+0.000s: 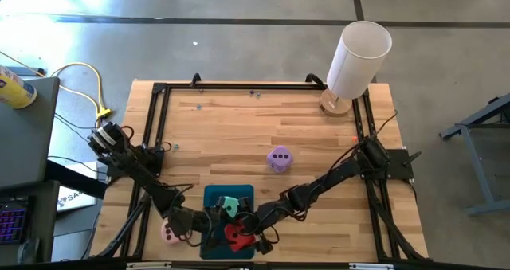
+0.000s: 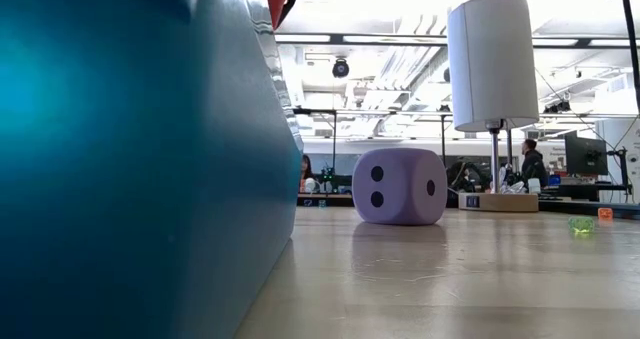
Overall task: Pick & Place Dice
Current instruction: Put the big red die into the blue bin
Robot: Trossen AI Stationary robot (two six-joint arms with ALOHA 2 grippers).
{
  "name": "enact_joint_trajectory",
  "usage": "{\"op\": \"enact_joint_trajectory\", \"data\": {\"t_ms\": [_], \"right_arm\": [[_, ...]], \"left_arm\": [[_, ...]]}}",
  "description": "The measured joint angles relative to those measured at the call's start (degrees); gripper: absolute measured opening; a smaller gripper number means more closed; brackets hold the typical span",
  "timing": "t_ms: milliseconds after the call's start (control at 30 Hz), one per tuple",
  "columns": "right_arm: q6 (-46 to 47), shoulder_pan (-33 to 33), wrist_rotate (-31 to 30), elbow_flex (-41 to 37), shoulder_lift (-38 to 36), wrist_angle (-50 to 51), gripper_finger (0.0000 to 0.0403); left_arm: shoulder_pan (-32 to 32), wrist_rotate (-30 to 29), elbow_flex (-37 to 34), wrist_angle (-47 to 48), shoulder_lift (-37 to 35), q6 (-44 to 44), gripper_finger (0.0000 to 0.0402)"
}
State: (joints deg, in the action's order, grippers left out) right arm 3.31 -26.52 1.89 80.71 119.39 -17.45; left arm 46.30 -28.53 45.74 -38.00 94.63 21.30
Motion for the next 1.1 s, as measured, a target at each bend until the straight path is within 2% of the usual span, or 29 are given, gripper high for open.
{"op": "enact_joint_trajectory", "data": {"t_ms": [333,1100], "right_arm": [[-0.6,0.1,-0.4,0.0,0.0,-0.3,0.0398],[-3.6,1.1,-0.5,-0.1,0.1,-2.8,0.0399]], "left_arm": [[0.6,0.2,0.0,0.2,0.0,2.8,0.0246],[3.2,-0.2,-0.1,2.9,0.0,3.0,0.0246]]}}
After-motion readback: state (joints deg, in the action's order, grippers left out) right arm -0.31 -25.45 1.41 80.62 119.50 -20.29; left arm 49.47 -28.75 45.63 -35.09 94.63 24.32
